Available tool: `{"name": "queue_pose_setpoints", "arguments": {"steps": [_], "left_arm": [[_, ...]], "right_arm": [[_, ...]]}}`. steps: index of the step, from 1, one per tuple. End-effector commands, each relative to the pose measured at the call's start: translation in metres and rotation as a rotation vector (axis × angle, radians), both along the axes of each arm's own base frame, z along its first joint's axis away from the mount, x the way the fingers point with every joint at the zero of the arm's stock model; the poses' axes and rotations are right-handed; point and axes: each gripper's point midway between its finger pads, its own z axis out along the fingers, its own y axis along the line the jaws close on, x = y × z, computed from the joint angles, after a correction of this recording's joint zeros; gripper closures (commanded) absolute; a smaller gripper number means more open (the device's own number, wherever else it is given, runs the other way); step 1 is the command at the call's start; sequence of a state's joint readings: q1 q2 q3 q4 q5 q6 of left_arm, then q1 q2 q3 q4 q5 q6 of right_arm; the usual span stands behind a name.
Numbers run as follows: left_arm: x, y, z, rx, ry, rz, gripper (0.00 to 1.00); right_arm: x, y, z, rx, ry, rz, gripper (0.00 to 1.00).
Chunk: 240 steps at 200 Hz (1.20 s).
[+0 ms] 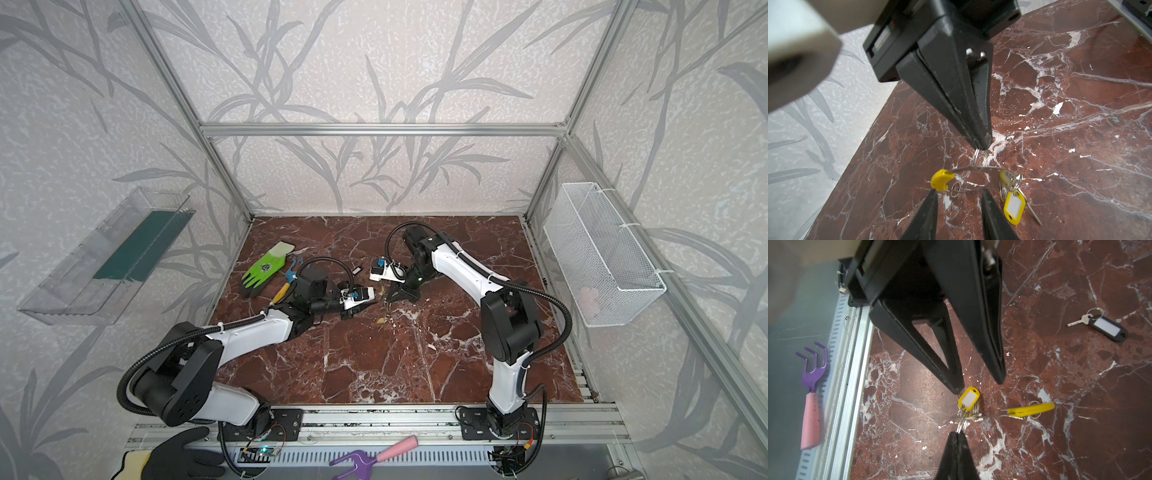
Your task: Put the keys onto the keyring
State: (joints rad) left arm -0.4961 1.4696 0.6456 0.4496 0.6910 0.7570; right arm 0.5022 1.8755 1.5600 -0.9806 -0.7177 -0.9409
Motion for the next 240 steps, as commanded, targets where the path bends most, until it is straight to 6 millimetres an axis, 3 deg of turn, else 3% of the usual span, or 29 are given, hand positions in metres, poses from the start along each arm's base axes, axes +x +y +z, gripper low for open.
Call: {"name": "queue_pose_setpoints", "arguments": {"steps": [1,58,164,198,202,240], "left_arm": [[-0.001,-0.008,0.013,-0.045,-0.025,-0.031,0.65],[-0.008,-0.016,0.018,-0.063,-0.011,-0.062,0.71],[-0.015,-0.019,0.013,-0.045,0.055,-0.085,0.70],[-0.010,-0.008,0.013,-0.079,0.083,0.002,0.69],[-0.010,-0.005,0.014,-0.092,0.091,0.013,0.68],[-0.008,0.010,0.024,-0.222,0.167,0.054,0.65]], "right_arm": [[-0.006,0.001,0.012,0.027,0.024,0.010,1.00],[-0.009,0.004,0.013,0.047,0.032,0.002,1.00],[-0.010,0.009,0.018,0.102,-0.060,-0.020,1.00],[-0.008,0.008,0.016,0.130,-0.115,-0.038,1.00],[-0.009,0.008,0.024,0.149,-0.141,-0.041,1.00],[-0.009,0.011,0.028,0.213,-0.190,-0.059,1.00]]}}
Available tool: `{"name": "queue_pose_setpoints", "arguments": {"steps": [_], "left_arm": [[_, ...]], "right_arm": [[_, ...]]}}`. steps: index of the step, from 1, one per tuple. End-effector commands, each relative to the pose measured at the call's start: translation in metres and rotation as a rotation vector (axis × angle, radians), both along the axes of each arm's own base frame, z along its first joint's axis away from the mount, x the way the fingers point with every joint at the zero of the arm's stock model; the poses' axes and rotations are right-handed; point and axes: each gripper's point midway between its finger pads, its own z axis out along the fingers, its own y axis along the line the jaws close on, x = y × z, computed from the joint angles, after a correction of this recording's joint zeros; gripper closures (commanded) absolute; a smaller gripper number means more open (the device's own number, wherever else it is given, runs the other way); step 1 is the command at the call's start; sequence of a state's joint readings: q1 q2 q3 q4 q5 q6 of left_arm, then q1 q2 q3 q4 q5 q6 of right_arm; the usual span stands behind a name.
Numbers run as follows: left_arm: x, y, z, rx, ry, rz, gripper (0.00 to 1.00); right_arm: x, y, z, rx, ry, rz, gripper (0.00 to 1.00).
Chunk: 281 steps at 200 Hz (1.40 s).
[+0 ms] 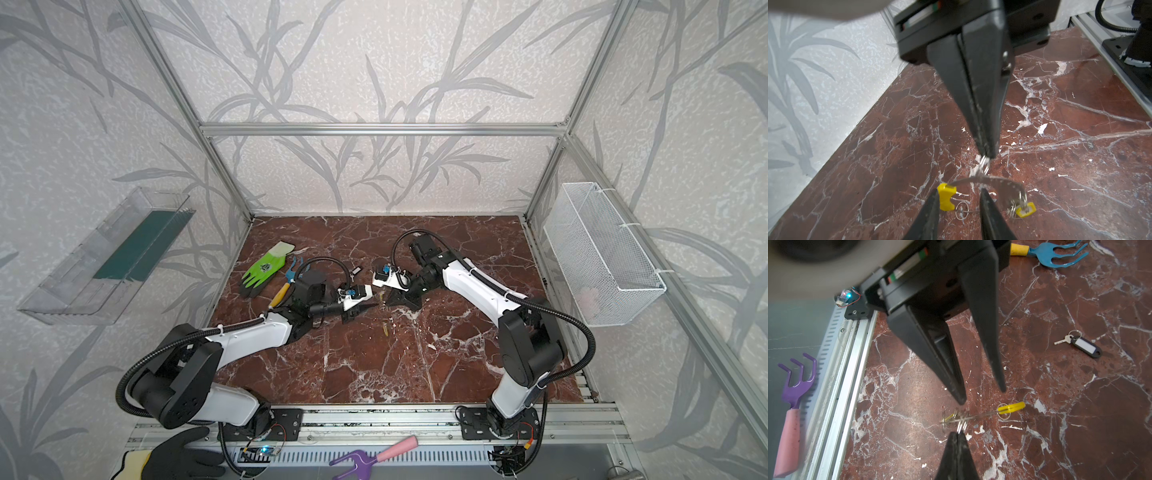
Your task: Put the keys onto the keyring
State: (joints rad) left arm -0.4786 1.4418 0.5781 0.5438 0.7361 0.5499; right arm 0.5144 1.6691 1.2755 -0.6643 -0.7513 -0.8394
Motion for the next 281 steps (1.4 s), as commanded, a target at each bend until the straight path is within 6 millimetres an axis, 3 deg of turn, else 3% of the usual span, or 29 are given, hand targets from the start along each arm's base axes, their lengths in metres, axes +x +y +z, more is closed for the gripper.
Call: {"name": "queue_pose_setpoints", "arguments": {"steps": [1,58,114,175,243,281], "left_arm": [[0.001,0.004,0.021,-0.107,0.025,0.015,0.65],[-0.007,0.013,0.036,-0.127,0.059,0.007,0.65],[-0.010,0.025,0.048,-0.104,0.073,0.024,0.68],[-0.003,0.037,0.091,-0.212,0.030,0.060,0.67],[0.015,0.050,0.134,-0.341,-0.042,0.112,0.67],[0.014,0.042,0.150,-0.365,-0.029,0.033,0.70]], "right_arm": [[0.006,0.009,0.018,0.083,-0.072,-0.010,1.00],[0.009,0.018,0.043,0.253,-0.197,-0.025,1.00],[0.012,0.029,0.085,0.420,-0.264,-0.035,1.00],[0.018,0.037,0.120,0.554,-0.304,-0.029,1.00],[0.018,0.042,0.130,0.597,-0.288,-0.003,1.00],[0.015,0.043,0.132,0.605,-0.300,0.008,1.00]]}}
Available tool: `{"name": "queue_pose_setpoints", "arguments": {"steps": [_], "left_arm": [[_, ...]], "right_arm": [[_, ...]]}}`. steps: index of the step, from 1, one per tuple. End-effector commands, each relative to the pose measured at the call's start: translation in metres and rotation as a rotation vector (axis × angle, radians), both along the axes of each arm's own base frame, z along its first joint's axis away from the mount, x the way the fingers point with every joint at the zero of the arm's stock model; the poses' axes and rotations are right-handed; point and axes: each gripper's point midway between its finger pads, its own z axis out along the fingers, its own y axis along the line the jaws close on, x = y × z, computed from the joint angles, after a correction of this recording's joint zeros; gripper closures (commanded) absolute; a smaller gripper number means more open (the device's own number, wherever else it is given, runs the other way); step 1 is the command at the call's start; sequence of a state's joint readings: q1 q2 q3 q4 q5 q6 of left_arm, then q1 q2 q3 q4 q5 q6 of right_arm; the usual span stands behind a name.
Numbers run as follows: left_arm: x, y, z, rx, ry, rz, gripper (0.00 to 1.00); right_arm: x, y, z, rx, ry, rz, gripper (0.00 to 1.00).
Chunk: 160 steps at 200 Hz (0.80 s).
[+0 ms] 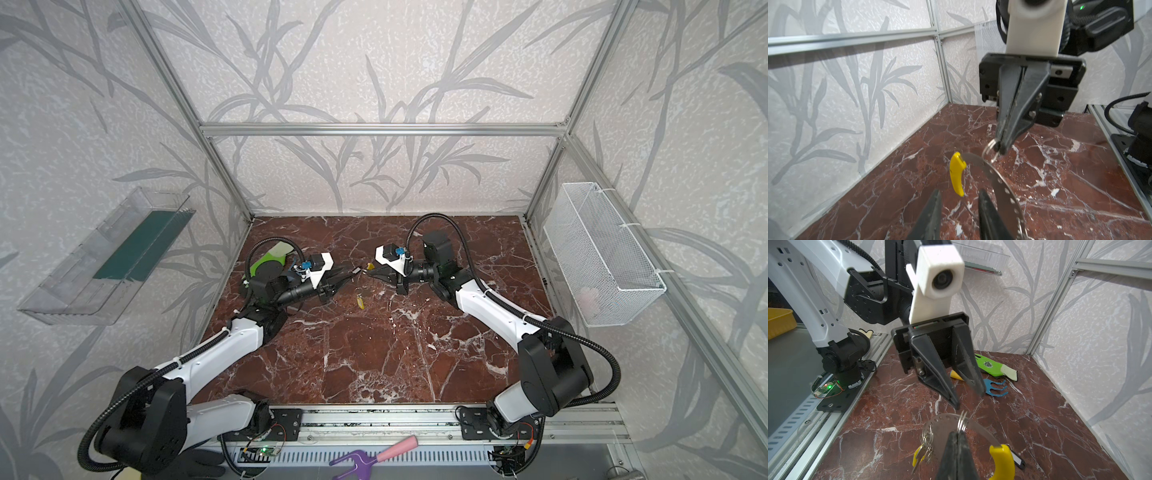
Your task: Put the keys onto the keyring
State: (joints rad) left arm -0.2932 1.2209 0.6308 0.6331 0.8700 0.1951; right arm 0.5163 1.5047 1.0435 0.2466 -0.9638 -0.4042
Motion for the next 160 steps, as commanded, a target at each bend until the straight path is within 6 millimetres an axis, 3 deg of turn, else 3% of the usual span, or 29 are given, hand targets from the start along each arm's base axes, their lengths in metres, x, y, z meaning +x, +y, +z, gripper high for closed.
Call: {"name": "queue_pose_setpoints", "arguments": {"steps": [1,30,104,160], "left_arm": [[-0.004,-0.007,0.029,-0.054,-0.038,-0.074,0.71],[-0.012,-0.014,0.032,-0.026,0.002,-0.157,0.73],[-0.016,-0.019,0.009,0.143,-0.002,-0.191,0.70],[-0.015,-0.028,0.012,0.154,-0.033,-0.211,0.70]], "right_arm": [[-0.003,0.004,0.017,0.043,-0.046,0.031,1.00],[-0.006,0.004,0.016,0.042,-0.065,0.040,1.00],[-0.008,0.007,0.015,0.033,-0.061,0.078,1.00],[-0.009,0.009,0.014,0.030,-0.045,0.104,1.00]]}}
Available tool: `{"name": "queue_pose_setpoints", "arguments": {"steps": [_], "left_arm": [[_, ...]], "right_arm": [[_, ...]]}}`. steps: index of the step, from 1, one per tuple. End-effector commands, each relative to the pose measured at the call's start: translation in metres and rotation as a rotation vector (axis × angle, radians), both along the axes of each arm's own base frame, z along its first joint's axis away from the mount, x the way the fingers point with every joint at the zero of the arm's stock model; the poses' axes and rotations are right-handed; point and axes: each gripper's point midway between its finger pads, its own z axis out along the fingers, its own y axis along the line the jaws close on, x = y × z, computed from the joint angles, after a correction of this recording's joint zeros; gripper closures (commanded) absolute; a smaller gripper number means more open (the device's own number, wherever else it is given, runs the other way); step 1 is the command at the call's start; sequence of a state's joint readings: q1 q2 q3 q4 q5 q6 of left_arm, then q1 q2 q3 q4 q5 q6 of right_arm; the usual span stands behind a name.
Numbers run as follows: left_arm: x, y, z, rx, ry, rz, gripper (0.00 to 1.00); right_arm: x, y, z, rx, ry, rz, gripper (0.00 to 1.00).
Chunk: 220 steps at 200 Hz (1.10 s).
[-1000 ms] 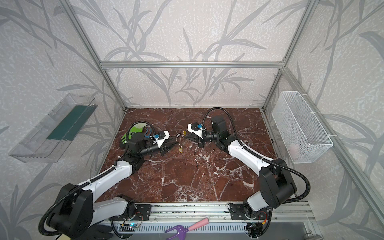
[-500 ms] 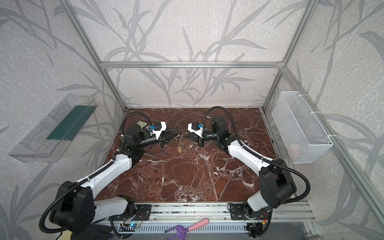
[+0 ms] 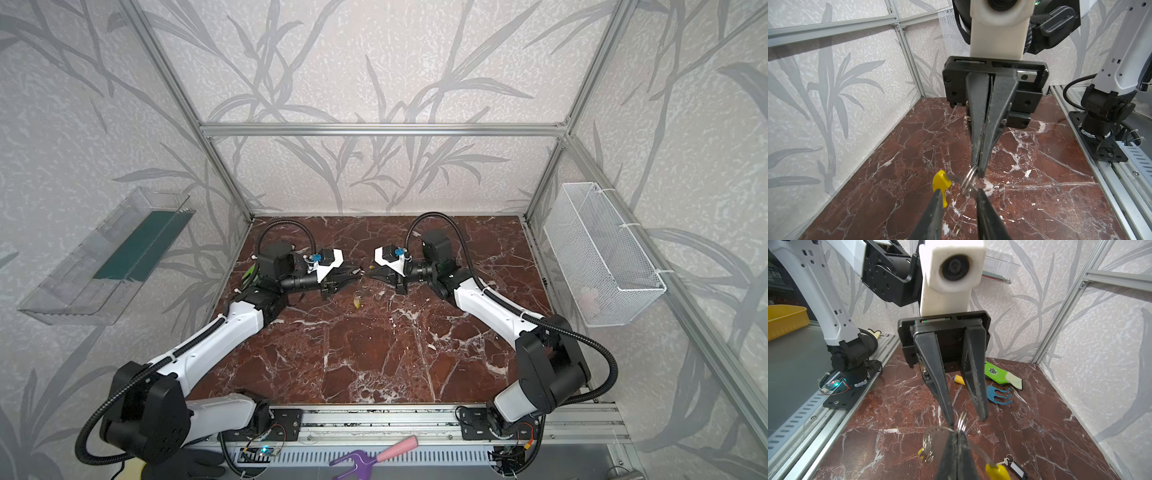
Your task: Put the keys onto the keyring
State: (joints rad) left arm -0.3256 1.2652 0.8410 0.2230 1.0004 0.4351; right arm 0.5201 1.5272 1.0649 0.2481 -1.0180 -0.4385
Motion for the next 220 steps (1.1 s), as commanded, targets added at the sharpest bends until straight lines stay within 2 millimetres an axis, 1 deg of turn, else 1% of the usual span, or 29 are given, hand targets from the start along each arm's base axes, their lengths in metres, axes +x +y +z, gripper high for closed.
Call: {"name": "queue_pose_setpoints", "arguments": {"steps": [1,36,79,103,108,118,123,132,142,154,166,187,220], "left_arm": [[-0.002,-0.005,0.010,0.004,-0.049,-0.031,0.70],[-0.003,-0.010,0.008,0.006,-0.046,-0.047,0.73],[-0.003,-0.013,0.009,0.006,-0.056,-0.059,0.90],[-0.003,-0.014,0.012,0.005,-0.070,-0.065,1.00],[-0.003,-0.014,0.013,0.009,-0.073,-0.064,1.00],[-0.002,-0.014,0.013,0.023,-0.076,-0.061,1.00],[-0.002,-0.013,0.012,0.037,-0.078,-0.061,1.00],[-0.002,-0.012,0.008,0.074,-0.069,-0.058,1.00],[-0.001,-0.011,0.006,0.117,-0.068,-0.049,1.00],[0.000,-0.008,0.001,0.177,-0.057,-0.034,1.00],[0.004,-0.006,0.001,0.229,-0.045,-0.013,1.00],[0.006,-0.005,0.000,0.304,-0.038,0.002,1.00],[0.008,-0.005,0.001,0.385,-0.017,0.021,1.00]], "right_arm": [[-0.004,0.004,0.011,0.018,-0.020,0.043,1.00],[-0.004,0.005,0.010,0.017,-0.013,0.050,1.00],[-0.003,0.006,0.011,0.022,-0.016,0.056,1.00],[0.000,0.006,0.006,0.012,-0.010,0.041,1.00],[0.002,0.006,0.005,0.009,-0.010,0.028,0.97],[0.008,0.004,0.004,-0.001,-0.017,-0.010,0.84],[0.011,0.003,0.004,-0.005,-0.025,-0.035,0.79],[0.020,-0.002,0.003,-0.015,-0.051,-0.090,0.74],[0.024,-0.006,0.002,-0.033,-0.091,-0.133,0.70],[0.030,-0.010,0.000,-0.064,-0.136,-0.182,0.68],[0.034,-0.014,-0.001,-0.094,-0.161,-0.211,0.68],[0.040,-0.016,0.003,-0.110,-0.207,-0.255,0.68],[0.037,-0.009,0.006,-0.131,-0.304,-0.282,0.68]]}}
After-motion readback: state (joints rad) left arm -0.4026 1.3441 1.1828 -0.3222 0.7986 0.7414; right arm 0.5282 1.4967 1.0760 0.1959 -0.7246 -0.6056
